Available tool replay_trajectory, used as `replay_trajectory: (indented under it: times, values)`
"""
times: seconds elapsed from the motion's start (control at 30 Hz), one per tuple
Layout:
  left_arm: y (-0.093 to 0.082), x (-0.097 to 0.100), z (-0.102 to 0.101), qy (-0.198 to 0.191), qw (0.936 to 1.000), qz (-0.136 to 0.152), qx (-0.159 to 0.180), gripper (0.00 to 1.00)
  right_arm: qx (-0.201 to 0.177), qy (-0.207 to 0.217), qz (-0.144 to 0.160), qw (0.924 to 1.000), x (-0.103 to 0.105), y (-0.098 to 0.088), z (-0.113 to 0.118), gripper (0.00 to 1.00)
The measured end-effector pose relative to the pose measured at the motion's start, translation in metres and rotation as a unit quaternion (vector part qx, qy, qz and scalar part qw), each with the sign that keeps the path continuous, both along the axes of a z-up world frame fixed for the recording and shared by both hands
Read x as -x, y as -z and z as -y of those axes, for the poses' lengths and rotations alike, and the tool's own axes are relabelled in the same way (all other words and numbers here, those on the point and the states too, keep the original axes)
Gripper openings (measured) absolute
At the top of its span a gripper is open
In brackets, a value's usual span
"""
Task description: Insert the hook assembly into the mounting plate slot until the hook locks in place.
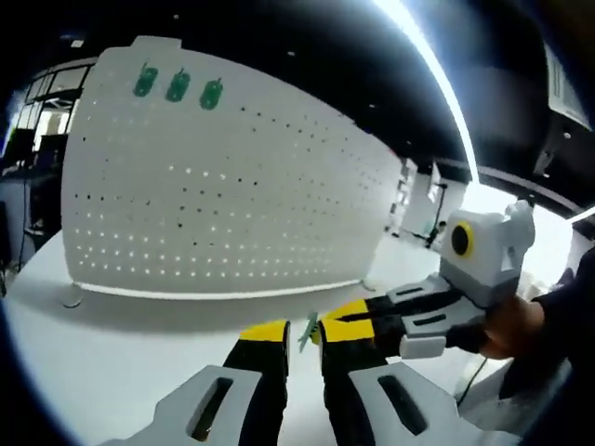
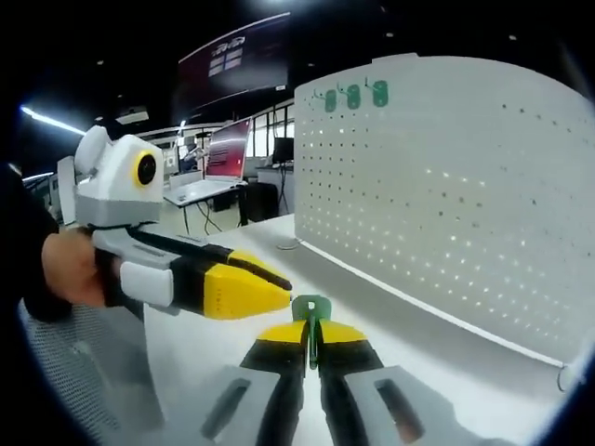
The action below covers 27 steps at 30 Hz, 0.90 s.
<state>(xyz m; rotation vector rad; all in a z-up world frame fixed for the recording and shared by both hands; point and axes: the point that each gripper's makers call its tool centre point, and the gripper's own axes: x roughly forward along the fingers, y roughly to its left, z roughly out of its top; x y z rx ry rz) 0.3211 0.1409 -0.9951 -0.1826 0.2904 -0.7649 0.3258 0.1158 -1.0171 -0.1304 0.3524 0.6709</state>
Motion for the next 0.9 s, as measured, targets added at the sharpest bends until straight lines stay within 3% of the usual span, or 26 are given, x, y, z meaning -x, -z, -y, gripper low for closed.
replay_trajectory:
  times: [0.2,0.67,0.9]
  values:
    - [-0.006,0.005,-0.002,0.006,0.9999,0.007,-0.007,0.19,-0.003,0.015,0.005,0.9999,0.000,-0.005,0.005,0.01]
    - [-0.038,0.013,-0.013,0.032,0.9939,0.091,-0.053,0.36,-0.016,0.035,0.014,0.9992,-0.002,-0.016,0.006,0.01]
    - [-0.051,0.014,-0.018,0.035,0.9915,0.118,-0.042,0.39,-0.019,0.044,0.016,0.9987,-0.005,-0.023,0.004,0.01]
